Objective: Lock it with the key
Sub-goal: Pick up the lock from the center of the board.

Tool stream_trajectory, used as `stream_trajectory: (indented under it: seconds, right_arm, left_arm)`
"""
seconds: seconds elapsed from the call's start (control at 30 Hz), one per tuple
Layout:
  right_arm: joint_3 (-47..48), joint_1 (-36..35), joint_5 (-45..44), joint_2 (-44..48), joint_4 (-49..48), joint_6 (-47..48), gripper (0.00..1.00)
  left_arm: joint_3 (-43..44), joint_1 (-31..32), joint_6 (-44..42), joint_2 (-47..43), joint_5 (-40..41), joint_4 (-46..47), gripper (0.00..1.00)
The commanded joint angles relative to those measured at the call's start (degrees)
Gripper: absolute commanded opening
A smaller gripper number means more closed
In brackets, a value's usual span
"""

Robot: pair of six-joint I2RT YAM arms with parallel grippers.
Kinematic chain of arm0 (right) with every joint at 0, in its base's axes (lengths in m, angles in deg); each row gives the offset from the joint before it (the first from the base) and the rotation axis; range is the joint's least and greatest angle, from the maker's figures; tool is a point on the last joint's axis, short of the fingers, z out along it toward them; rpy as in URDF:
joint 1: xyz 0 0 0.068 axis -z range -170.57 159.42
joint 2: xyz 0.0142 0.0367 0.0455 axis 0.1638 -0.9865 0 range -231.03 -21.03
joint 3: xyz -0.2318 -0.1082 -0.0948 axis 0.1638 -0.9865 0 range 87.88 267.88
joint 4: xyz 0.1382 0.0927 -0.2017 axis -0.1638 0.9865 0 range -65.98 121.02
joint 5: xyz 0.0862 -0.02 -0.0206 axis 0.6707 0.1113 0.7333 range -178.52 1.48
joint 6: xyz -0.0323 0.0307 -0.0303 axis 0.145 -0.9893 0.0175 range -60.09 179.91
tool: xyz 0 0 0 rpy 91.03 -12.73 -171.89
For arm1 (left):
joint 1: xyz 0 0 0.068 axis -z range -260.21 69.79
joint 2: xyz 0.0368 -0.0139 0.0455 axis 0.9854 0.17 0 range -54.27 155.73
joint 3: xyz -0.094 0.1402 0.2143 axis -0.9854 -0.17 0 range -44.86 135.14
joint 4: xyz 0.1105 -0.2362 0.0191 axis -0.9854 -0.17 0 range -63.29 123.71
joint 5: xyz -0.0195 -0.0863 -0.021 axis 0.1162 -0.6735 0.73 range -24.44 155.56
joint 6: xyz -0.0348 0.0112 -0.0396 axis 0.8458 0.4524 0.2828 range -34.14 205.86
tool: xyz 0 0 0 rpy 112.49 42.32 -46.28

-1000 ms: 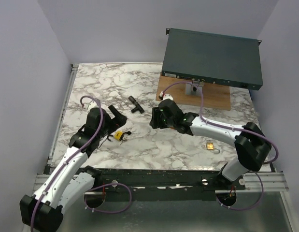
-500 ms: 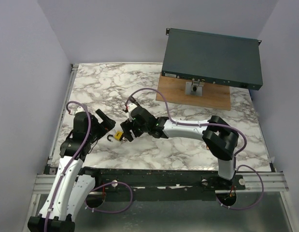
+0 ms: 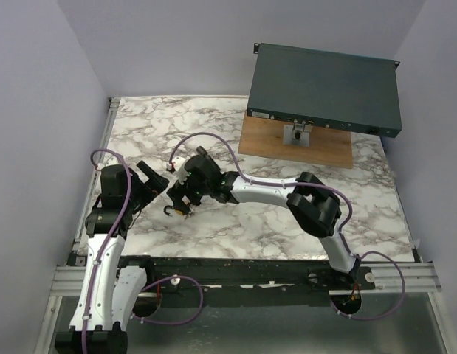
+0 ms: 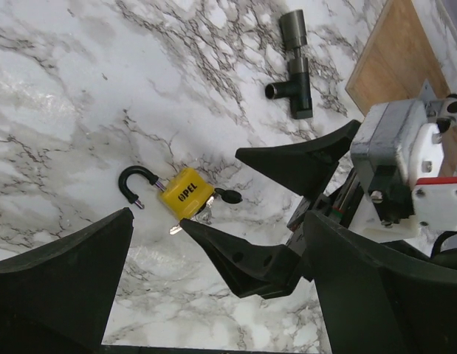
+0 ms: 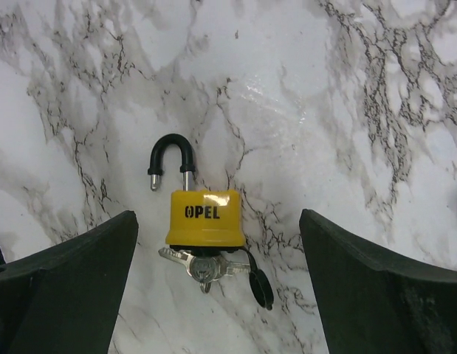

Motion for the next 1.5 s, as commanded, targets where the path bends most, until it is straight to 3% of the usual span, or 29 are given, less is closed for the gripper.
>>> stream_trajectory:
  seconds: [0.0,0.27,0.53,0.63,0.8,0.93,1.17,1.33,1.47]
  right_arm:
    - [2.2,-0.4,5.1,-3.9,2.3,1.9,0.93]
    - [-0.5,-1.1,5.3,-4.0,0.4,1.6,0.88]
    - [0.7,-2.4,0.8,-7.1,0.3,1.9,0.7]
    - [0.5,-2.4,-0.4,-7.5,0.2,2.0,0.58]
    - [-2.9,-2.4,-4.2,-3.4,-3.9,0.1,0.19]
    - [-6.2,-2.4,-7.0,3.9,-6.0,-0.9,0.04]
    - [-14.7,-2.4,-6.9,23.5,-4.2,0.2,0.01]
    - [-16.2,-2.4,-5.1,35.9,2.5,-0.2,0.01]
    - [-13.4,-2.4,-3.1,41.3,8.9,0.5,0.01]
  left_arm:
    - [2.4,-4.0,0.1,-0.8,-1.4,-0.6,0.96]
    - [3.9,-5.1,-0.8,-0.3,-2.6,-0.6,0.96]
    - [3.5,-5.5,-0.9,-0.7,-2.2,-0.2,0.96]
    - [3.5,-5.7,-1.0,-0.6,-2.5,-0.1,0.96]
    - [3.1,-5.7,-1.8,-0.7,-4.3,0.6,0.96]
    - [2.9,-5.7,-4.2,0.5,-10.5,2.3,0.91]
    - [6.3,-5.0,-7.2,3.8,-32.9,8.9,0.84]
    - [11.9,-1.3,-10.4,0.8,-36.3,11.5,0.84]
    - [14.9,-0.9,-6.6,0.4,-42.4,18.0,0.83]
